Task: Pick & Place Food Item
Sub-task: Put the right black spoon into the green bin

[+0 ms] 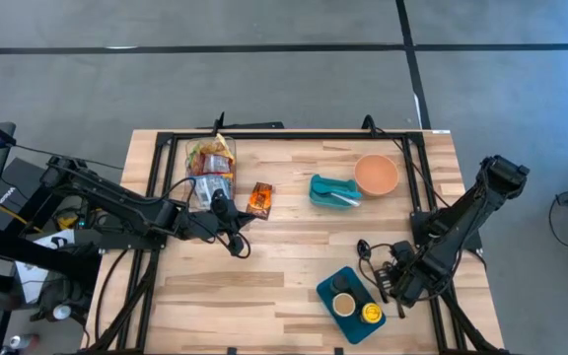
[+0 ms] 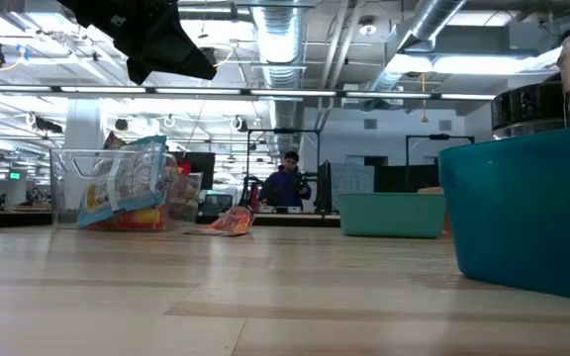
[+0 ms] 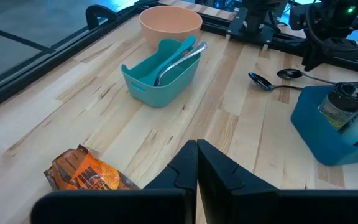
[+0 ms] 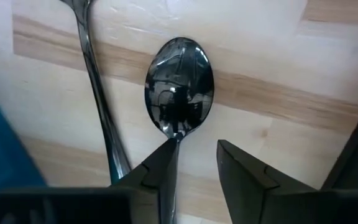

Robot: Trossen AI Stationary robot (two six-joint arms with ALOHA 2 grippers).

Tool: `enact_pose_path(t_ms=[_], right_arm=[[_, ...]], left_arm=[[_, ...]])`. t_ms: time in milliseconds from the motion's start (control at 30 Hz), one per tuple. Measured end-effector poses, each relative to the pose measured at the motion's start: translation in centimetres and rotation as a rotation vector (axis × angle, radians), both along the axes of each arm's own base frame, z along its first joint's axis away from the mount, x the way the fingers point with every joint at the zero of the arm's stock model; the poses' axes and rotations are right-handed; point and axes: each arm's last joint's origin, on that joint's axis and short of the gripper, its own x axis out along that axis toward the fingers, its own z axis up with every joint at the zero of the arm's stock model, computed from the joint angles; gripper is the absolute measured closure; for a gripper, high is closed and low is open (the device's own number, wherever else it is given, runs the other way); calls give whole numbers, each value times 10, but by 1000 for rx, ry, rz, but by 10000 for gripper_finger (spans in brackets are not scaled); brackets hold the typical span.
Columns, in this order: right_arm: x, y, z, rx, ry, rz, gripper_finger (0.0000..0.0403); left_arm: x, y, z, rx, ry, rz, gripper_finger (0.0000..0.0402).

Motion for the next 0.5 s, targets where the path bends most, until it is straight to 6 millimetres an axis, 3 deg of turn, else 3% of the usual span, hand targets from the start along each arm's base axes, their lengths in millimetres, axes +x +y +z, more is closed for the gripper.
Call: enact_pose_path(t_ms=[500], right_arm=[[8, 12, -18, -19, 42, 6, 296]], left_arm=[[0, 0, 0, 1, 1, 0, 401]])
